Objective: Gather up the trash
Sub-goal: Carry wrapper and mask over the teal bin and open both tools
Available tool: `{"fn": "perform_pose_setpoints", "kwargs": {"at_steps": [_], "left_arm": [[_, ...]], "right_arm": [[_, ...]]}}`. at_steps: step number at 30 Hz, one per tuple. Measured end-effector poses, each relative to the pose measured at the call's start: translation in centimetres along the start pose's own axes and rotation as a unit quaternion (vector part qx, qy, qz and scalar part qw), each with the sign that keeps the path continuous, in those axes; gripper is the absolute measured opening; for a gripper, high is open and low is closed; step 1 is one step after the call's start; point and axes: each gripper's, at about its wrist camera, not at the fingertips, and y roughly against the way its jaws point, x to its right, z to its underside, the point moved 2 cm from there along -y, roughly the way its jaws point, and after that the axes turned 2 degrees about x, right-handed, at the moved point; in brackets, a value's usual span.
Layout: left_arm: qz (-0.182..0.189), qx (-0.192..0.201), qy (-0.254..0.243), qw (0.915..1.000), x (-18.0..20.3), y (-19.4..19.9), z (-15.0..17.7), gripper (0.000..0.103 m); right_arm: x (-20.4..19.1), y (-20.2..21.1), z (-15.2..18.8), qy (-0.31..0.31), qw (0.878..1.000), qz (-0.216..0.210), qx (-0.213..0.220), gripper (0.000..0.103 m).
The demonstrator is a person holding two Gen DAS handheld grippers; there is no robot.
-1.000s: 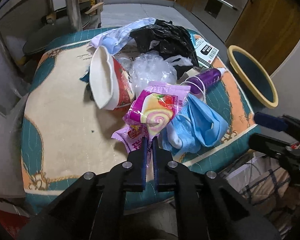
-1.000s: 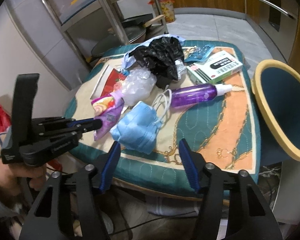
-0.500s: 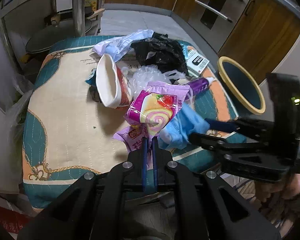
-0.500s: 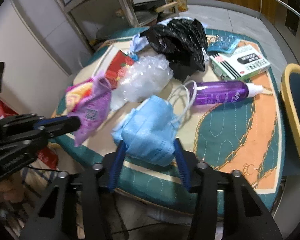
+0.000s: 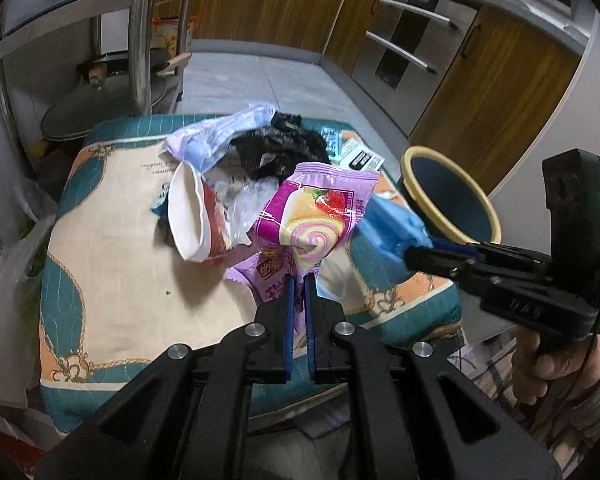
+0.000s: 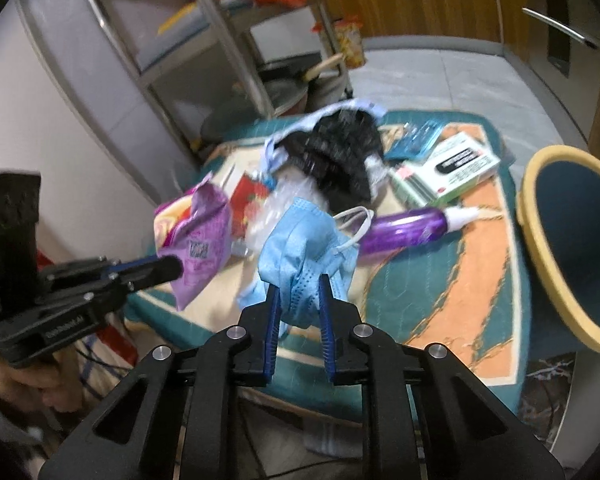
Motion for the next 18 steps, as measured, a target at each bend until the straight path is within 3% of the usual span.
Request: {"fn": "perform_pose_setpoints", "kwargs": {"at_steps": [9, 18], "left_arm": [[0.009, 0.015, -0.006, 0.9998, 0.9, 0.3, -1.0, 0.005], [0.053, 0.027, -0.021, 0.9980, 3.8, 0.4, -2.7, 0.005]], "right_arm": [[2.9, 4.5, -2.1, -0.016, 0.997, 0.029, 0.064, 0.020], [7.5, 8.2, -2.2, -0.060, 0.990, 0.075, 0.105, 0.020]]}}
